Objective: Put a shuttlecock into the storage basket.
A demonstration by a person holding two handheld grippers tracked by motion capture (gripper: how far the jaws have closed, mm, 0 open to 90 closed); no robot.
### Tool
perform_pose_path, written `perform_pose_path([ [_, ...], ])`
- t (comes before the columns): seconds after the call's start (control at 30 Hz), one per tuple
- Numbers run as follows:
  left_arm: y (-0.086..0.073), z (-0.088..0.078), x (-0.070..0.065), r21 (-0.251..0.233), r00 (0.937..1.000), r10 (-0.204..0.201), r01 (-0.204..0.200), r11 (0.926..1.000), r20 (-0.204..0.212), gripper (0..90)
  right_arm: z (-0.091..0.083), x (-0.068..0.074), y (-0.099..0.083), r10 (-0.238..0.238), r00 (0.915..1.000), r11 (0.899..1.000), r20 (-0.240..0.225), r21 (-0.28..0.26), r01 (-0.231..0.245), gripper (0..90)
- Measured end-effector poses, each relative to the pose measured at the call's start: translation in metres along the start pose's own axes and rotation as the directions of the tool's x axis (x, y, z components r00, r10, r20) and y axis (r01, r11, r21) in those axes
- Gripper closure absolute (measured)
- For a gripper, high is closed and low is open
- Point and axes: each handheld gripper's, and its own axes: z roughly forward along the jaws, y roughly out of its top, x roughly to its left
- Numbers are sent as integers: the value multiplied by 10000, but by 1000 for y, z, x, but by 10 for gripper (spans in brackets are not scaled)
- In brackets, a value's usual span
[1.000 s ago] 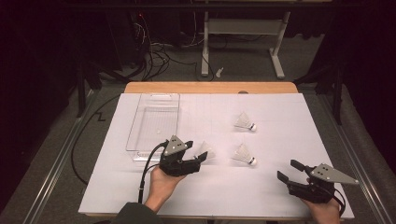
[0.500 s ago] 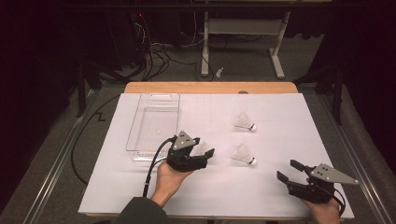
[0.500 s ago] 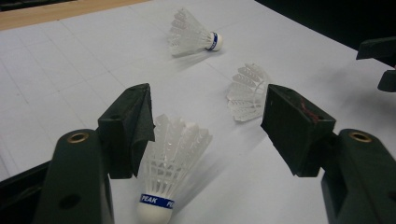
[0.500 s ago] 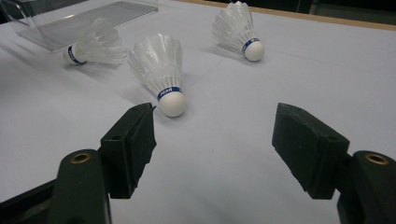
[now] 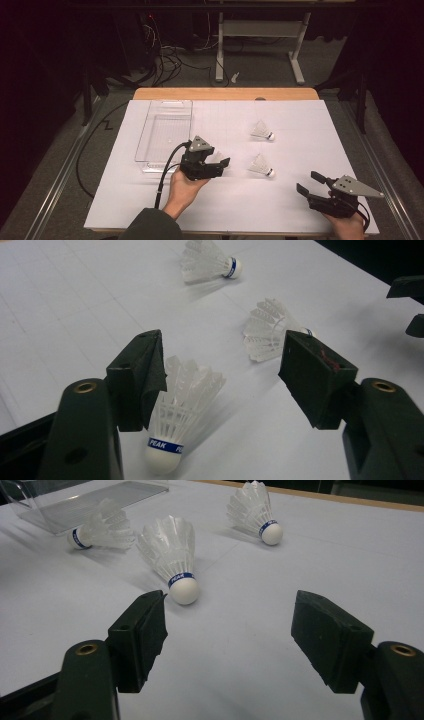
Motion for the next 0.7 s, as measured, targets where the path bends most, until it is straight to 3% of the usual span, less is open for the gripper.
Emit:
perform_pose_path([
  [0.17, 3, -1, 0, 578, 9990, 230, -207, 9981, -395, 373, 0, 0, 0, -34, 10000, 10000, -23, 0, 34, 305],
  [0.3, 5, 1, 1, 1046, 9986, 252, -202, 9943, -470, 369, 0, 0, 0, -43, 10000, 10000, -30, 2, 43, 305],
  [0.47, 6, 3, 4, 1761, 9992, 176, -110, 9843, -355, 391, 0, 0, 0, -47, 10000, 10000, -37, 11, 47, 306],
  [0.7, 6, 10, 6, 2629, 9992, 123, -17, 9648, -385, 401, 0, 1, 0, -62, 10000, 10000, -43, 31, 62, 305],
])
